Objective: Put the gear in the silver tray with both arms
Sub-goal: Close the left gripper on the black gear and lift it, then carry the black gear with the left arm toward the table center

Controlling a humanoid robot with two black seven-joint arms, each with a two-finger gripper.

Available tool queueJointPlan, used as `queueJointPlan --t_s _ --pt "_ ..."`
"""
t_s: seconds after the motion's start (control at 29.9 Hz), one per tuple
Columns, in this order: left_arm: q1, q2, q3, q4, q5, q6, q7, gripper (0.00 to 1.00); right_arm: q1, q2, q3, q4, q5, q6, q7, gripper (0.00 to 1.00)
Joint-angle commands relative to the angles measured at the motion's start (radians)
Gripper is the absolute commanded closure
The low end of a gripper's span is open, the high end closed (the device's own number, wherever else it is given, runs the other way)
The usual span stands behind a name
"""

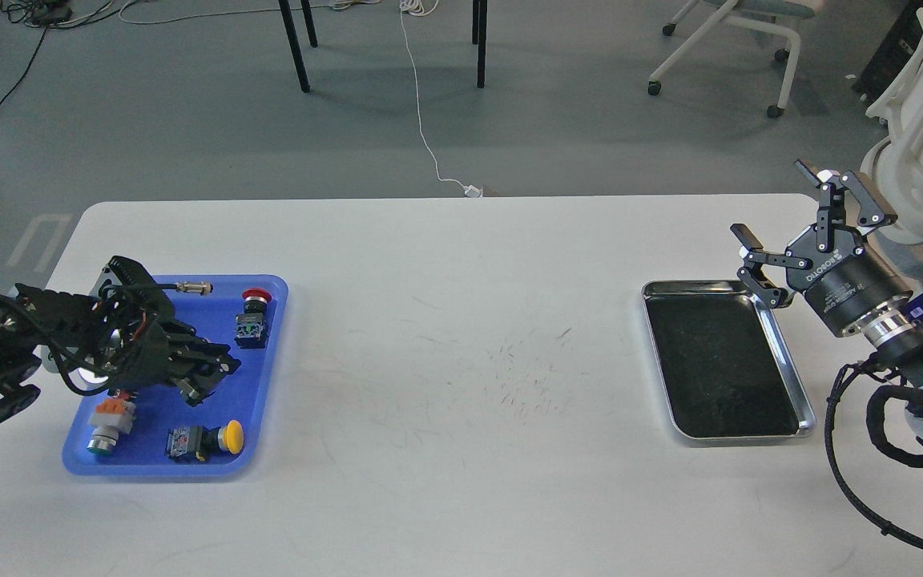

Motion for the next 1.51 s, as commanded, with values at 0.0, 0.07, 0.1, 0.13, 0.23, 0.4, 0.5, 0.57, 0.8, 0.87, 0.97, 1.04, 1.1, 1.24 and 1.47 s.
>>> queueJointPlan --t_s 0.0,0.07,0.1,0.13,0.23,0.4,0.5,0.57,0.8,0.87,0.97,1.04,1.1,1.24,1.47 --pt "-0.029 0.049 -0.001 -0.057 -0.001 -0.002 -0.001 0.89 0.002 0.0 0.007 0.0 0.0 0.0 0.0 0.0" --pt "-0.066 0.069 -0.002 -0.092 -0.001 -0.004 -0.001 0.89 0.002 0.0 0.009 0.0 0.0 0.0 0.0 0.0" --pt "-0.088 0.078 -0.006 -0.109 -0.001 -0.005 -0.001 0.89 0.002 -0.002 0.009 0.0 0.0 0.0 0.0 0.0" --pt "-0.108 0.08 -0.01 -0.123 -0.001 -0.007 -0.001 0.89 0.002 -0.002 0.01 0.0 0.0 0.0 0.0 0.0" --pt "-0.203 0.06 -0.009 -0.16 -0.001 -0.011 -0.001 0.88 0.002 -0.005 0.02 0.0 0.0 0.0 0.0 0.0" --pt "-0.298 -0.101 -0.001 -0.201 -0.001 -0.085 -0.001 0.88 0.021 -0.006 0.027 0.0 0.0 0.0 -0.002 0.0" --pt "-0.315 -0.207 0.002 -0.2 -0.001 -0.104 -0.001 0.88 0.066 -0.008 0.027 0.0 0.0 0.0 -0.003 0.0" --pt "-0.326 -0.281 0.004 -0.197 -0.001 -0.129 -0.001 0.88 0.122 -0.02 0.023 0.0 0.0 0.0 -0.009 0.0" --pt "-0.329 -0.517 0.046 -0.153 -0.001 -0.199 -0.001 0.88 0.343 -0.048 -0.095 0.006 0.0 0.0 -0.012 0.0" --pt "-0.329 -0.552 0.074 -0.114 -0.001 -0.199 -0.001 0.88 0.406 -0.046 -0.155 0.006 0.0 0.0 -0.012 0.0" --pt "-0.324 -0.612 0.108 -0.059 -0.001 -0.199 -0.001 0.88 0.509 -0.04 -0.245 0.009 0.0 0.0 -0.012 0.0" --pt "-0.324 -0.641 0.122 -0.042 -0.001 -0.199 -0.001 0.88 0.558 -0.037 -0.291 0.009 0.0 0.0 -0.012 0.0" --pt "-0.324 -0.664 0.123 -0.03 -0.001 -0.199 -0.001 0.88 0.594 -0.031 -0.324 0.012 0.0 0.0 -0.012 0.0" --pt "-0.326 -0.712 0.125 -0.025 -0.001 -0.199 -0.001 0.88 0.646 -0.003 -0.381 0.009 -0.023 -0.003 -0.015 0.0" --pt "-0.326 -0.825 0.165 0.065 -0.001 -0.199 -0.001 0.87 0.684 0.03 -0.439 0.011 -0.057 -0.005 -0.015 0.0"
